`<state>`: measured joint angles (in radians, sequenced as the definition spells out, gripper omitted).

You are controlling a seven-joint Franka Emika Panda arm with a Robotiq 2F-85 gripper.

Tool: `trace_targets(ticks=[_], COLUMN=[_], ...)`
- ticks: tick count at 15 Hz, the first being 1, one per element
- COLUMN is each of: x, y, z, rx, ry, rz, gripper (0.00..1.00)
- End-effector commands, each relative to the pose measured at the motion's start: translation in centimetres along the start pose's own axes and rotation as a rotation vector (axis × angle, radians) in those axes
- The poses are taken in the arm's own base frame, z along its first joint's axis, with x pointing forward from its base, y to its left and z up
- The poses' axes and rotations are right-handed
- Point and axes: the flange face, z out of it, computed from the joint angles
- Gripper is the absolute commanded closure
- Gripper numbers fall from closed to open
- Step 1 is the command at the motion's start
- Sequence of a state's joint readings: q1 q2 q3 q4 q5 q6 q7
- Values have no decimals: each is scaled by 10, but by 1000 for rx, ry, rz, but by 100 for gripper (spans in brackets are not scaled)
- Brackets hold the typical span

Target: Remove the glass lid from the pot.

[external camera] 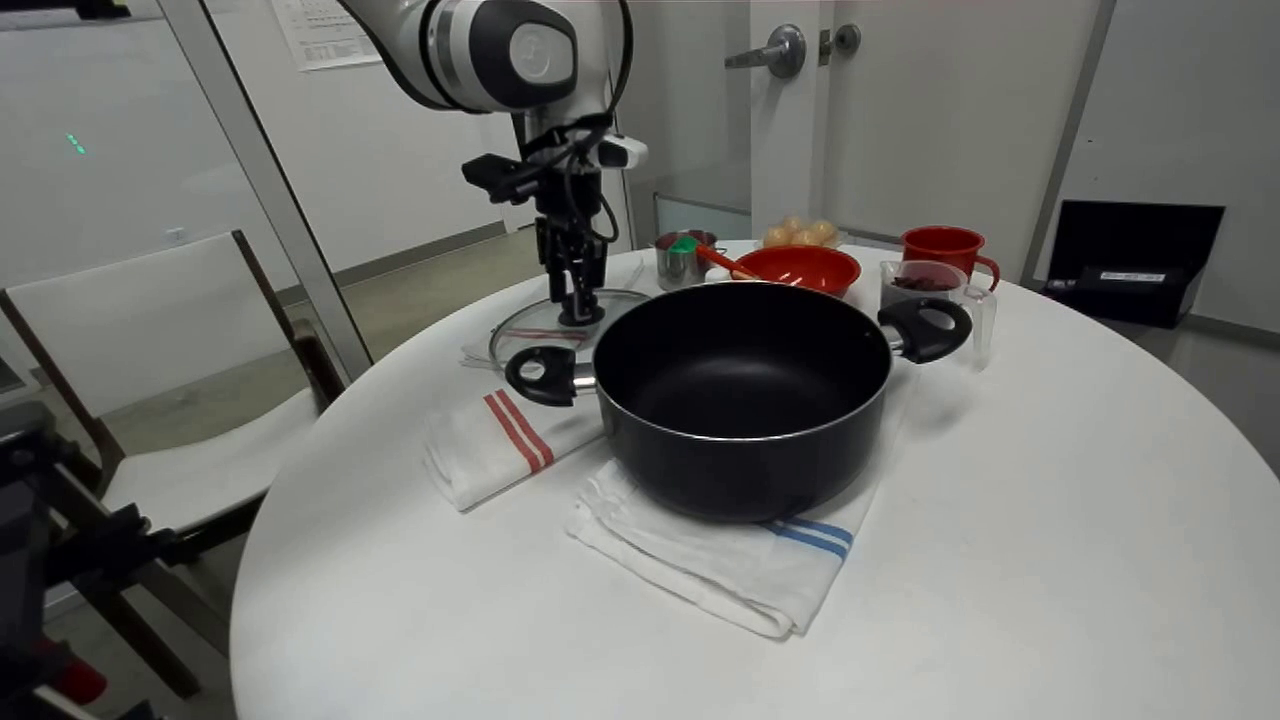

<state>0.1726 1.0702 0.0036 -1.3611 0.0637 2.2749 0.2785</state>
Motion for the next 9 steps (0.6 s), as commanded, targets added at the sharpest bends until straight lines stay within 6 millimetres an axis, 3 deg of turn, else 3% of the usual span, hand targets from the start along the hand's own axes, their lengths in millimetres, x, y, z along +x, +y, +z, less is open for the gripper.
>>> trace_targets(ticks=[1,9], x=[3,-14], y=[-3,-2], z=[-14,-53], rx=[14,29], ry=[11,86], rz=[-27,-23], gripper=[1,0])
